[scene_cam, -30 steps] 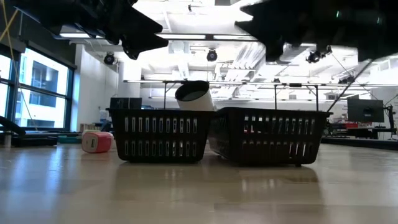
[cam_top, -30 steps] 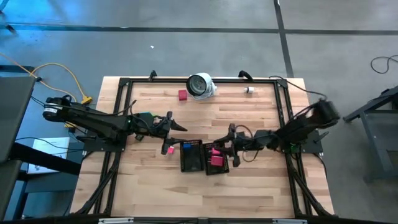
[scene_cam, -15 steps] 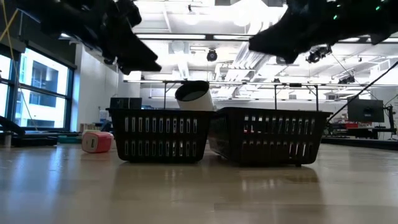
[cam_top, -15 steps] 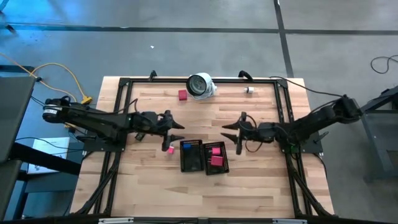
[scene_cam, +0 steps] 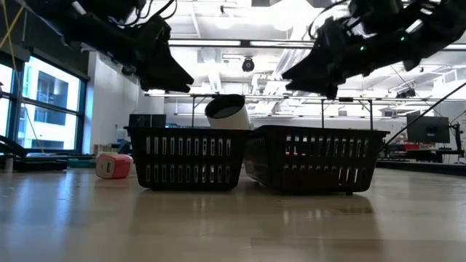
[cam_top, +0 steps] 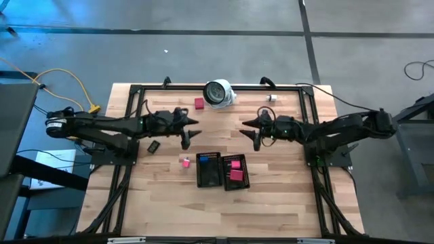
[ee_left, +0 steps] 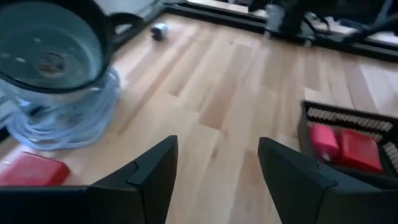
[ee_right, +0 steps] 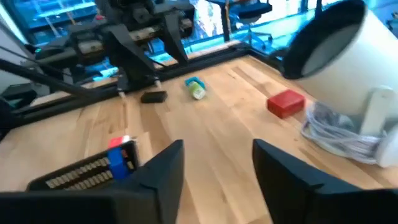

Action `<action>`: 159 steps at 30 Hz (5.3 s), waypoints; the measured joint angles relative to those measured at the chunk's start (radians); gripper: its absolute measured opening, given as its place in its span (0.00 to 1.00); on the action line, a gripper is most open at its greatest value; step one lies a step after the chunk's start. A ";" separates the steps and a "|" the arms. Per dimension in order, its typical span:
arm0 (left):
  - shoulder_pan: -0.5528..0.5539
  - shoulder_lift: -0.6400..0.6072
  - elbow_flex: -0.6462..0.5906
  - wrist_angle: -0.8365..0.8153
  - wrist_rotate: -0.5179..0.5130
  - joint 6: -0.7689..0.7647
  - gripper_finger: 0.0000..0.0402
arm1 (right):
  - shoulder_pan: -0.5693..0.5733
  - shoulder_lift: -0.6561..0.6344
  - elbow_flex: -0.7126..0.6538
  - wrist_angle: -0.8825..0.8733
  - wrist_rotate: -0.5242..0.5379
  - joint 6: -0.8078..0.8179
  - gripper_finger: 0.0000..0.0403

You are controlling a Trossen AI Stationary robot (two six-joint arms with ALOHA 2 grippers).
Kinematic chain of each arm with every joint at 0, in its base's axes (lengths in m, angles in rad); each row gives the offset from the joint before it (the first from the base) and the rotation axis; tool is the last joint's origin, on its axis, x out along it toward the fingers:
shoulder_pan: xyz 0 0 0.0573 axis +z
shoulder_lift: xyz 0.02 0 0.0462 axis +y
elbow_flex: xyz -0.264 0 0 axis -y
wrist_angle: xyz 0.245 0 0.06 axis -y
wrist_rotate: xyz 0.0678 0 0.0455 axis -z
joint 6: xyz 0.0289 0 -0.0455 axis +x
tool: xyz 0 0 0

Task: Pick & Place Office items
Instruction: Put the white charger adapter into the right black bin

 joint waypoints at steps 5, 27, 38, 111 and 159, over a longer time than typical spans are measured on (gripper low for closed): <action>0.049 0.003 0.019 0.005 0.046 0.001 0.54 | -0.078 0.000 0.000 0.000 -0.035 -0.035 0.64; 0.063 0.004 0.019 0.006 0.137 -0.018 0.54 | -0.371 0.054 0.688 -1.130 0.333 -0.218 0.74; 0.054 0.004 0.019 -0.033 0.208 -0.004 0.54 | -0.655 0.351 0.917 -1.547 0.081 -0.285 0.74; -0.004 0.004 0.017 -0.118 0.209 0.015 0.54 | -0.793 0.733 0.862 -1.483 0.053 -0.727 0.59; -0.004 0.004 0.017 -0.107 0.209 0.001 0.54 | -0.863 0.730 0.839 -1.323 -0.082 -0.606 0.53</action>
